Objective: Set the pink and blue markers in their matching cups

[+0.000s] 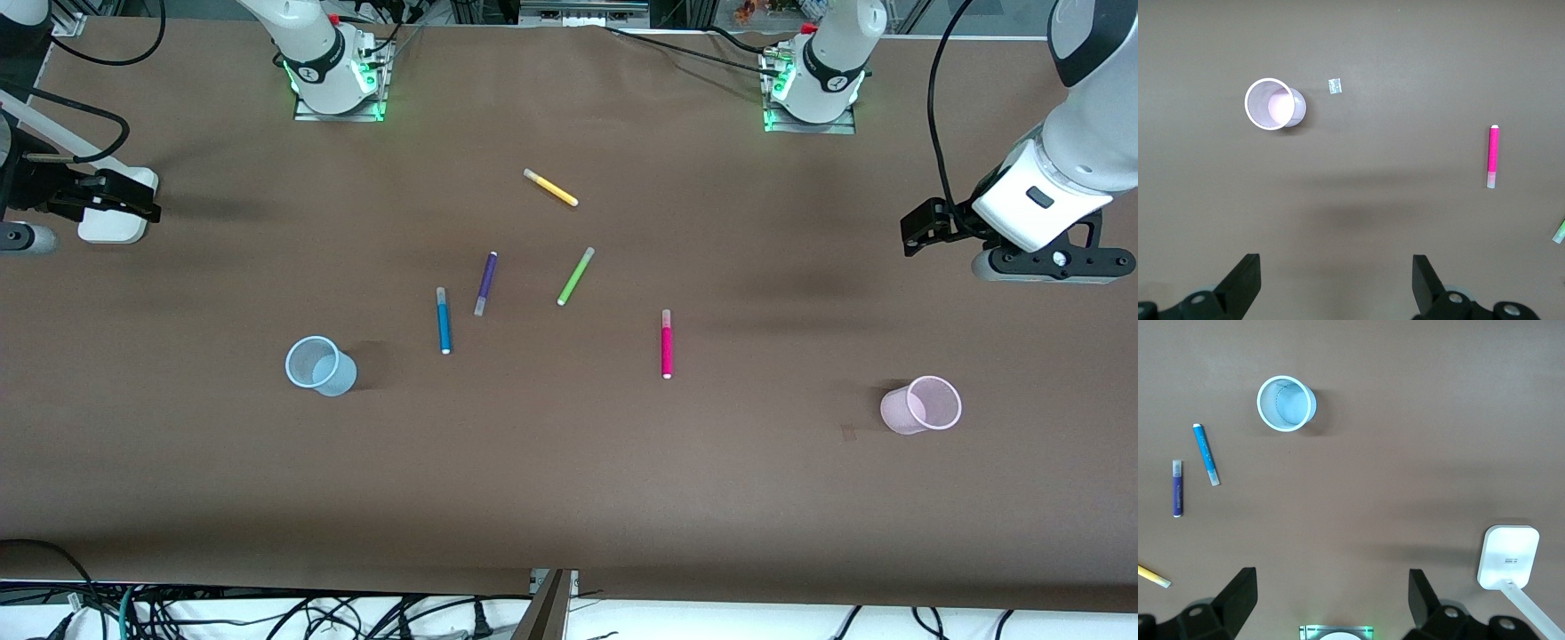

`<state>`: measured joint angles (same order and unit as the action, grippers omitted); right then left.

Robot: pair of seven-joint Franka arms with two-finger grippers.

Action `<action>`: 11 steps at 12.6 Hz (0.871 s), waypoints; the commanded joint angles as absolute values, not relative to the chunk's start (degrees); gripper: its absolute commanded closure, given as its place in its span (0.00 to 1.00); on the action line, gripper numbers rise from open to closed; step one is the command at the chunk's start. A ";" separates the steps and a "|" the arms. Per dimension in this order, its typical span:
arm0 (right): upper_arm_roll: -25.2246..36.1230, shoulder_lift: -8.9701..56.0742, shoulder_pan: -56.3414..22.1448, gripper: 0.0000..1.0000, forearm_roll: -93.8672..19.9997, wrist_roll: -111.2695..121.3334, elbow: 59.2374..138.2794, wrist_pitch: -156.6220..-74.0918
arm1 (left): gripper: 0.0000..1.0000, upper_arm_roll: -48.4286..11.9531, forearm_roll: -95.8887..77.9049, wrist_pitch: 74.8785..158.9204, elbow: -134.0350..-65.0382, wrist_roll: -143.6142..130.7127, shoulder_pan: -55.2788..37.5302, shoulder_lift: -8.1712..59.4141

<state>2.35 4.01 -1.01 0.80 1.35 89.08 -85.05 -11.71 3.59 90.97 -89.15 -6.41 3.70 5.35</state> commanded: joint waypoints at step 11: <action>1.41 9.83 -7.28 0.00 0.62 1.23 87.36 -86.82 | 0.00 -20.55 1.85 85.51 -88.42 -9.21 2.37 11.15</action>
